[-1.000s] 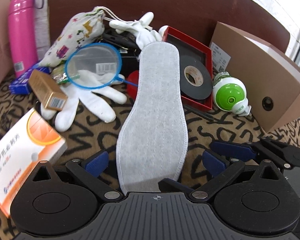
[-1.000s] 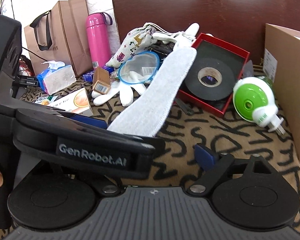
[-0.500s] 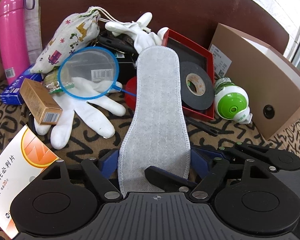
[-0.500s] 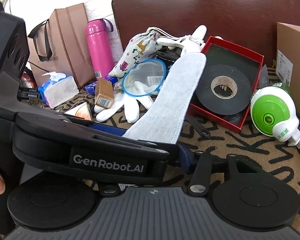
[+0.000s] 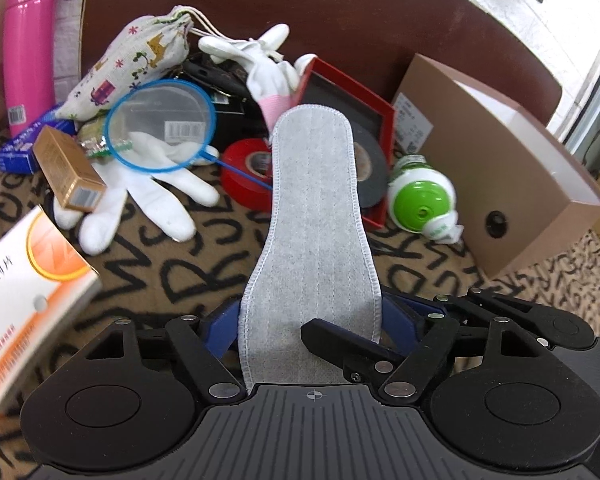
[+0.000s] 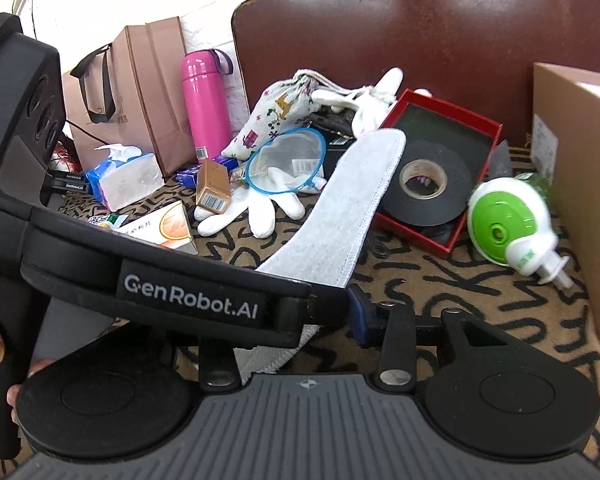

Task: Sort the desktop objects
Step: 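Lift the insole with the left tool and carry it toward the cardboard box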

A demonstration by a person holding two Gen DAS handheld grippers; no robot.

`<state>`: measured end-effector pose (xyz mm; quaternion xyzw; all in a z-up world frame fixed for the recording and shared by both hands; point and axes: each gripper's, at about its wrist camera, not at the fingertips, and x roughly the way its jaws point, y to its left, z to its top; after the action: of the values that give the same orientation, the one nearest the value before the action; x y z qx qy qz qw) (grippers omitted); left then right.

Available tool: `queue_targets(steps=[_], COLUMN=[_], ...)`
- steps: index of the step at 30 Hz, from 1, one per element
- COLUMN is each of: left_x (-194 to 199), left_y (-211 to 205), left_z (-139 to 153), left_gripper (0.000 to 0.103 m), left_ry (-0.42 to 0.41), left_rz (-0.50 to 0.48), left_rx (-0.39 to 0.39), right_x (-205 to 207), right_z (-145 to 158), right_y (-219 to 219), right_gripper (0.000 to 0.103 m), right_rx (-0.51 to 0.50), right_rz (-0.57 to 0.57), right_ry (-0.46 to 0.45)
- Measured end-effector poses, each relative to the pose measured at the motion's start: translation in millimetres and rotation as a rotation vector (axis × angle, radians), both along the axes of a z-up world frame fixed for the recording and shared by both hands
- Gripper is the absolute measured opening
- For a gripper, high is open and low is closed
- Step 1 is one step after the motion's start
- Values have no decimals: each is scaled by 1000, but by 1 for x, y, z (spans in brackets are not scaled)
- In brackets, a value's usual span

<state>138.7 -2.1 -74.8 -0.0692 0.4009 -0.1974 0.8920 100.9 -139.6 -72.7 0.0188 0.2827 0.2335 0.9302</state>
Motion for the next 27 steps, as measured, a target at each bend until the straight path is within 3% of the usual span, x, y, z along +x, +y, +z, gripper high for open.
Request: queue_targets(steps=[16, 27], left_x=[-58, -86], left_y=[-36, -66], left_z=[19, 62], left_gripper=[78, 78], left_ry=[-24, -142], left_rz=[21, -8], left_rx=[-65, -60], right_x=[-59, -93], right_z=[27, 60], right_y=[-38, -67], right_gripper=[47, 44], right_rx=[-34, -35], right_rz=[-8, -46], right_ry=[-74, -225])
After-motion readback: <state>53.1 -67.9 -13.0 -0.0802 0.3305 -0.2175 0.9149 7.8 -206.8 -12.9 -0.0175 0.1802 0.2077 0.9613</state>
